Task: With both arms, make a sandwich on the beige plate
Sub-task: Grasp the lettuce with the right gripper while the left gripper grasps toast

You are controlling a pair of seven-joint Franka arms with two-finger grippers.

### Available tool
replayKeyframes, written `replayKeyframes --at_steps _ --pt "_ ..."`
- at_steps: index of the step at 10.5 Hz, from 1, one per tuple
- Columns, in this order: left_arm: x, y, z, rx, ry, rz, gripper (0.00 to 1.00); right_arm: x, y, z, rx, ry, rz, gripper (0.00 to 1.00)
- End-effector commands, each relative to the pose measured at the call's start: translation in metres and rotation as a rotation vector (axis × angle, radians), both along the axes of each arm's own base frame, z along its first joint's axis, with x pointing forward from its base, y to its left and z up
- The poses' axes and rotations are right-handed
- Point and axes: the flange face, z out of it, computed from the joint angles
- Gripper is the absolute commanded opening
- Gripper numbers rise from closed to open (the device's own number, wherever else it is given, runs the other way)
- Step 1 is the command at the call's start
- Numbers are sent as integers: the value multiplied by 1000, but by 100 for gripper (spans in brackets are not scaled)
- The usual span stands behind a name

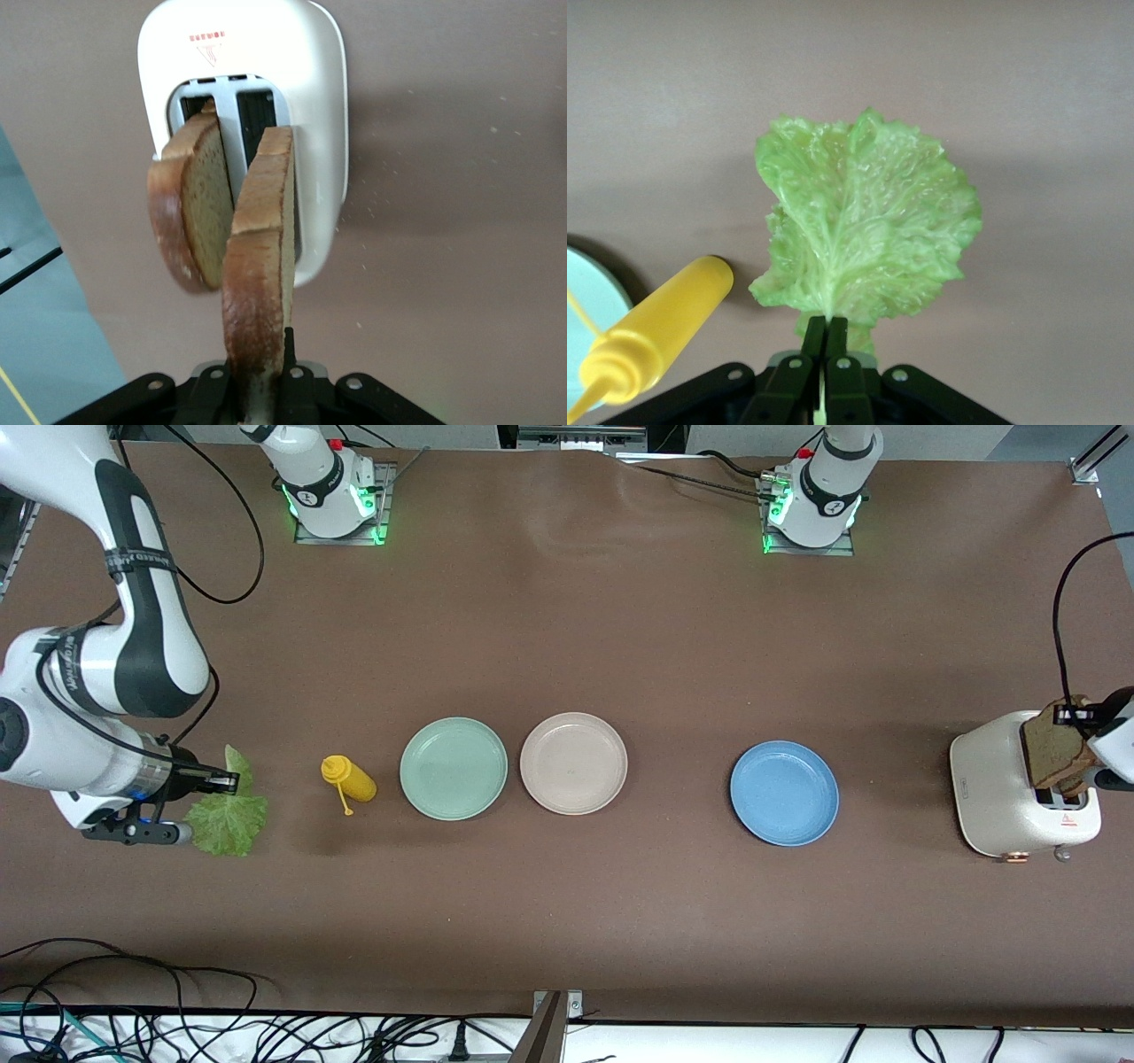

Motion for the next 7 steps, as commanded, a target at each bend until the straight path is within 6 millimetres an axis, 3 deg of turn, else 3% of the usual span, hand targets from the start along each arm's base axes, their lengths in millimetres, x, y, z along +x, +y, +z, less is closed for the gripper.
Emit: replayKeyframes --at_steps 1,2,4,7 --pt "0 -51 43 18 64 -1 0 -8 0 26 -11 -6 24 0" --pt "-1 -80 56 -49 67 18 0 -9 0 37 -14 -21 26 0" --pt "-1 -125 57 -201 77 10 0 -12 2 42 -12 -12 28 0" --pt "5 -195 31 -494 126 77 0 -9 10 62 -7 -46 37 0"
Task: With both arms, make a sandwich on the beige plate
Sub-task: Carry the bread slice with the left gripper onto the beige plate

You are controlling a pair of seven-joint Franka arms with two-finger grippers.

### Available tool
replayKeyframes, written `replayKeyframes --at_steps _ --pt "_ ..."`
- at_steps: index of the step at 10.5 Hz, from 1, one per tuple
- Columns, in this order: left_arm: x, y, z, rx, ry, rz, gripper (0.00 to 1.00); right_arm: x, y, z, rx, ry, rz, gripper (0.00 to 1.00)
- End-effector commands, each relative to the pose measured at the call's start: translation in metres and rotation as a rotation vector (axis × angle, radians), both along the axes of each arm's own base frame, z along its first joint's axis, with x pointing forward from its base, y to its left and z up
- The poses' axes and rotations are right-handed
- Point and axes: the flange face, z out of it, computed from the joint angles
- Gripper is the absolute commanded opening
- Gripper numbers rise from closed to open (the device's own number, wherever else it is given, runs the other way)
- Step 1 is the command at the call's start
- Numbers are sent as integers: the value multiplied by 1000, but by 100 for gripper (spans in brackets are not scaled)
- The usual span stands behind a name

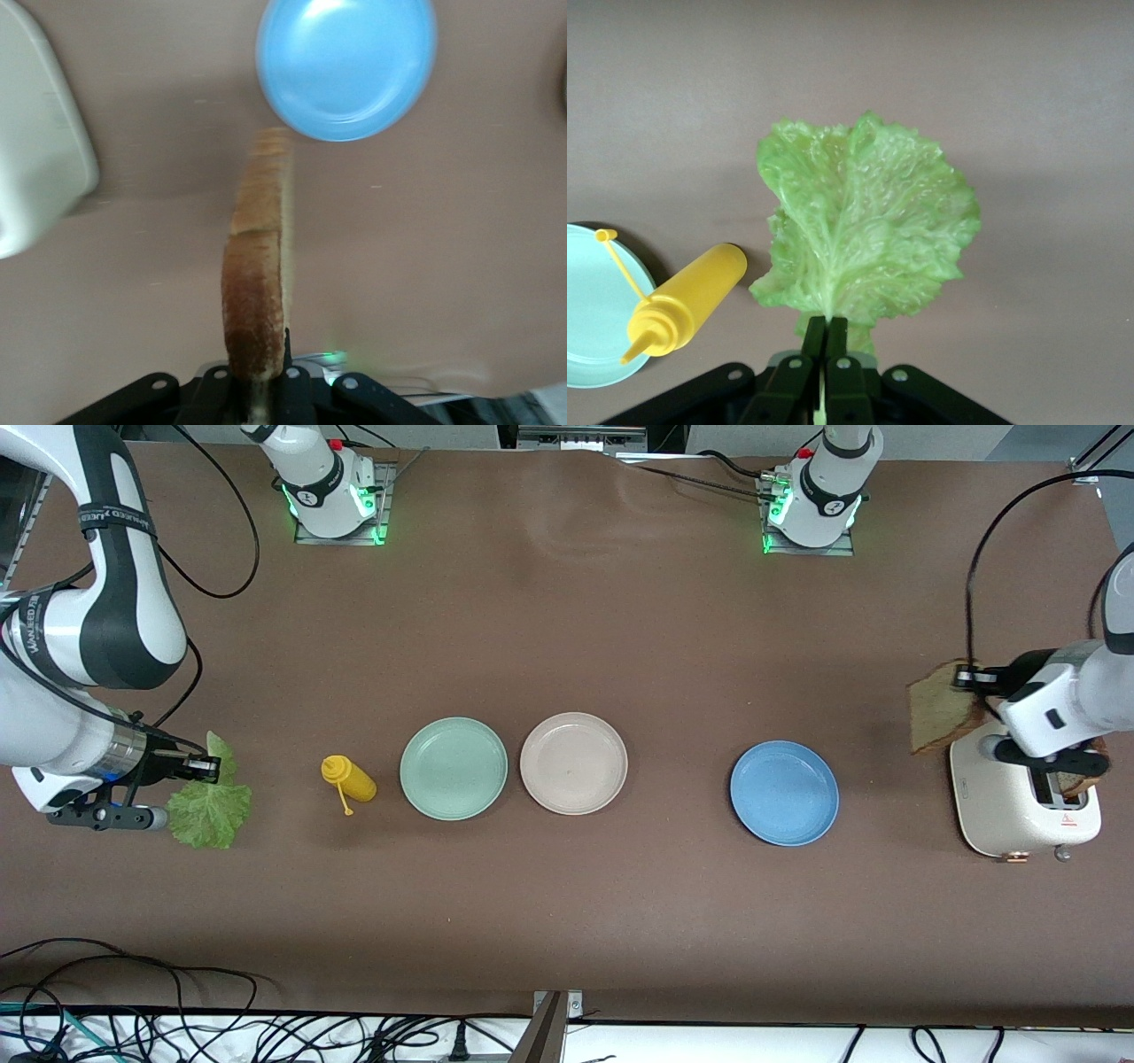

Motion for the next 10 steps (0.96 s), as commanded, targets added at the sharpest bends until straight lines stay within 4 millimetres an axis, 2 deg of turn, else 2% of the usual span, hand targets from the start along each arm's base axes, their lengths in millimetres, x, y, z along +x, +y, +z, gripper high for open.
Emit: replayKeyframes --at_steps 1,3,6,8,10 --pt "7 -45 -13 -194 49 75 0 -1 9 27 -4 -28 33 0" --pt "5 -80 -25 -348 99 104 0 -3 27 36 9 -41 60 0" --pt "7 -106 -31 -501 115 145 0 -4 28 38 9 -43 59 0" --pt "15 -150 -75 -528 53 176 0 -6 28 39 6 -29 58 0" --pt "25 -201 -131 -612 44 268 0 -6 28 38 4 -28 47 0"
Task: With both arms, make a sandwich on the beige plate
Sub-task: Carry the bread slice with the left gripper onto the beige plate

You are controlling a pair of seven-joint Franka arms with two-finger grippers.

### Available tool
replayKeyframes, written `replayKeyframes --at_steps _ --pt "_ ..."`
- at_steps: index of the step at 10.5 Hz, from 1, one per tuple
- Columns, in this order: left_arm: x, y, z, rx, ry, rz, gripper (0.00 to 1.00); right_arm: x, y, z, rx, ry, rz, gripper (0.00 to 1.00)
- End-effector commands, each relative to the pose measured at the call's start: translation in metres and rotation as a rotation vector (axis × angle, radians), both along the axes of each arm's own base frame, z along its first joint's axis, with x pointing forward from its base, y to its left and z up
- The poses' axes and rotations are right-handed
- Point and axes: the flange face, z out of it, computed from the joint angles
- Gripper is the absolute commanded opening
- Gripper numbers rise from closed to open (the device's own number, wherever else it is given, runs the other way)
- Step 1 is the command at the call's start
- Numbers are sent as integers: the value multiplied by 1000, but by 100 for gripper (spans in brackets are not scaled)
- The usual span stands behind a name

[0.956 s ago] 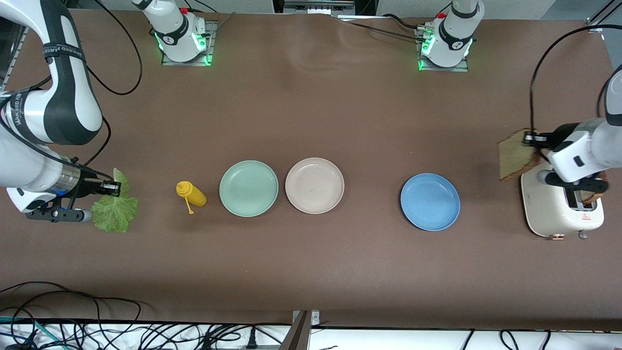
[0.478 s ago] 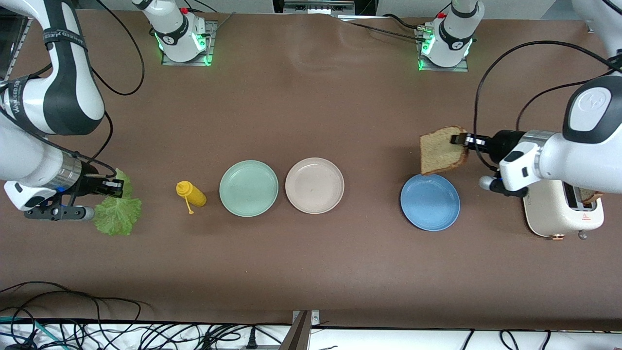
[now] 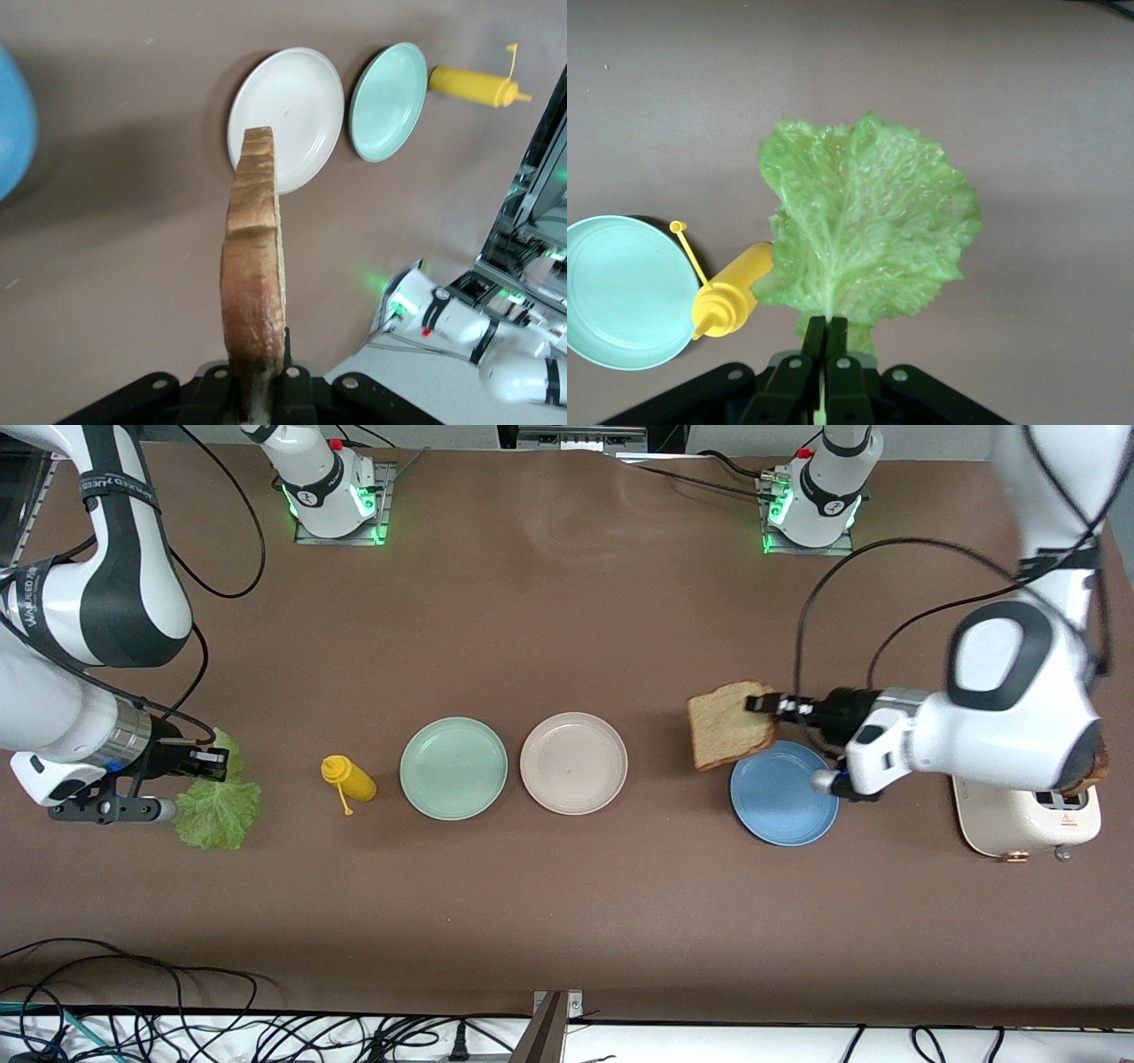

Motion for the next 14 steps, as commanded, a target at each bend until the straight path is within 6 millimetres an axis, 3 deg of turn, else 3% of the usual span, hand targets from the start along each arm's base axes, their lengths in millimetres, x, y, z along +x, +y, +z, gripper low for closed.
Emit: replayKeyframes --at_steps 1,2,4,7,11,12,13,14 --pt "9 -49 -60 -115 7 82 0 -3 -1 7 -11 1 -1 0" --pt "6 -65 -84 -187 2 79 0 -2 -1 6 -12 -4 0 0" --pt "-2 -71 -143 -288 -84 69 0 -1 -1 4 -17 -4 -3 0" --pt "-30 -105 -224 -459 -145 102 0 -2 -3 5 -26 -2 8 0" --pt "-48 -136 -248 -448 -163 59 0 -3 -6 9 -31 -5 21 0" --pt "-48 -134 -251 -443 -200 13 0 -3 -6 9 -37 -6 24 0" --pt "-50 -135 -257 -441 -201 2 16 -3 -6 8 -37 -4 29 0" --pt "-51 -137 -261 -437 -198 -2 62 -3 -6 9 -37 -6 29 0"
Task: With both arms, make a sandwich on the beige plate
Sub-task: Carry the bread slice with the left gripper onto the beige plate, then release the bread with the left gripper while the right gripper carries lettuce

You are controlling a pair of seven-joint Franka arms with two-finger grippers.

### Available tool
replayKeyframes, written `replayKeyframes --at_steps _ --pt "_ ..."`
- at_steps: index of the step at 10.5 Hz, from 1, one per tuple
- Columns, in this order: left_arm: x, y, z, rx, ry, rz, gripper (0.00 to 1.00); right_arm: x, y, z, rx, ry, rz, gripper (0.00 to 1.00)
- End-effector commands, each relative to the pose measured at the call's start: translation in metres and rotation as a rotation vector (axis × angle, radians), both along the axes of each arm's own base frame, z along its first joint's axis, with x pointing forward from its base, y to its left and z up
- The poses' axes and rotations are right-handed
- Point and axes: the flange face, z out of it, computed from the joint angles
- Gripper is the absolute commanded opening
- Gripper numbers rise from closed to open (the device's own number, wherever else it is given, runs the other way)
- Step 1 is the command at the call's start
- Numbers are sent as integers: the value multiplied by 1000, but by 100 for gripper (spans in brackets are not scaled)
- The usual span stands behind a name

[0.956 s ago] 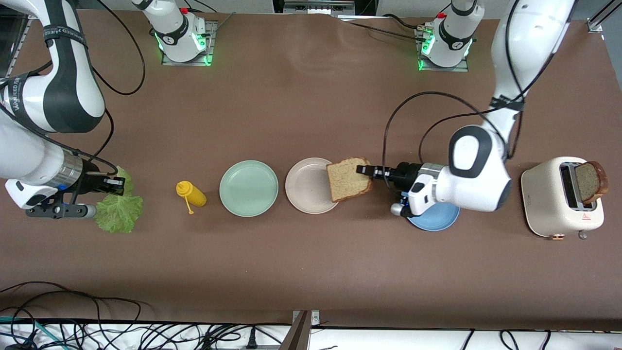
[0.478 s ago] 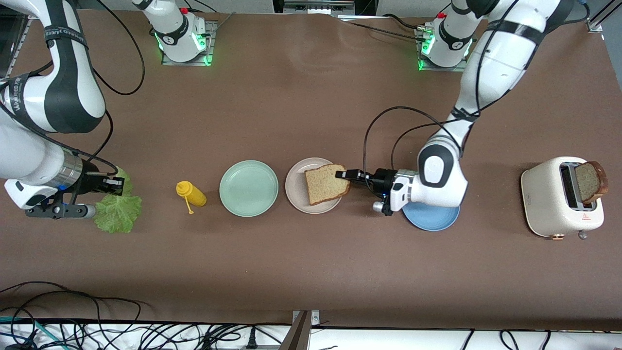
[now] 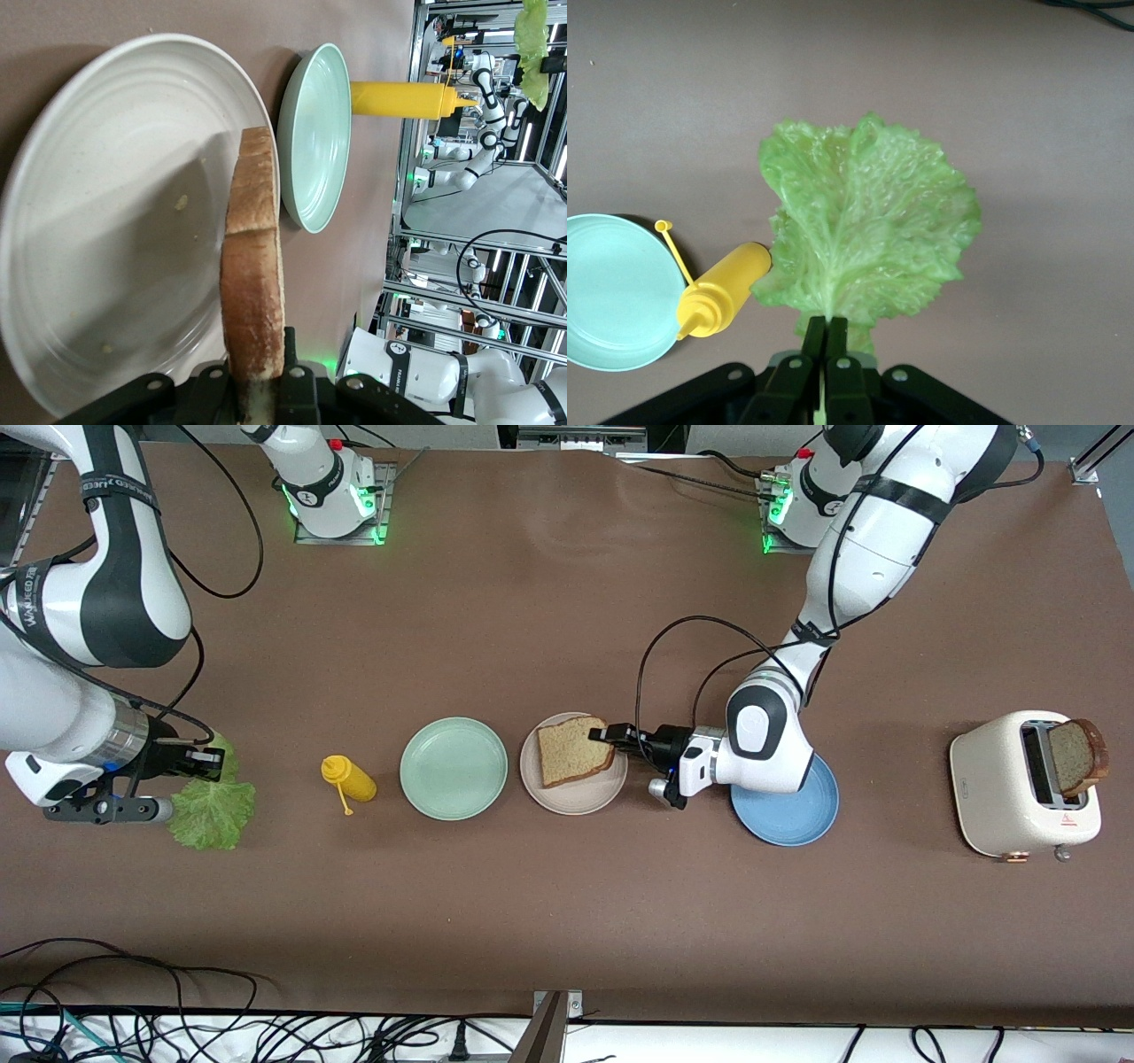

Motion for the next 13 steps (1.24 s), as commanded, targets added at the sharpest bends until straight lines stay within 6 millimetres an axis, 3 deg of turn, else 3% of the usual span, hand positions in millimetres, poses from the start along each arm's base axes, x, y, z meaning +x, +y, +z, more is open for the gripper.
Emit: replayKeyframes --at_steps 1,3,6,7,10,12,13 --pt "2 -2 -5 9 -41 -26 100 -3 -2 9 -14 -3 16 0" --pt "6 5 -2 7 -146 -80 100 -4 -1 12 -11 -6 17 0" --pt "27 36 20 113 -218 -140 100 -16 7 38 -2 0 12 0" --pt "33 45 38 167 -218 -156 100 -24 27 55 5 -10 36 0" --pt "45 81 87 366 -207 -226 100 -39 79 69 17 1 35 0" --pt "49 90 101 380 -215 -218 100 -41 95 72 24 -4 58 0" --pt "52 107 117 403 -226 -226 100 -42 114 93 46 -41 33 0"
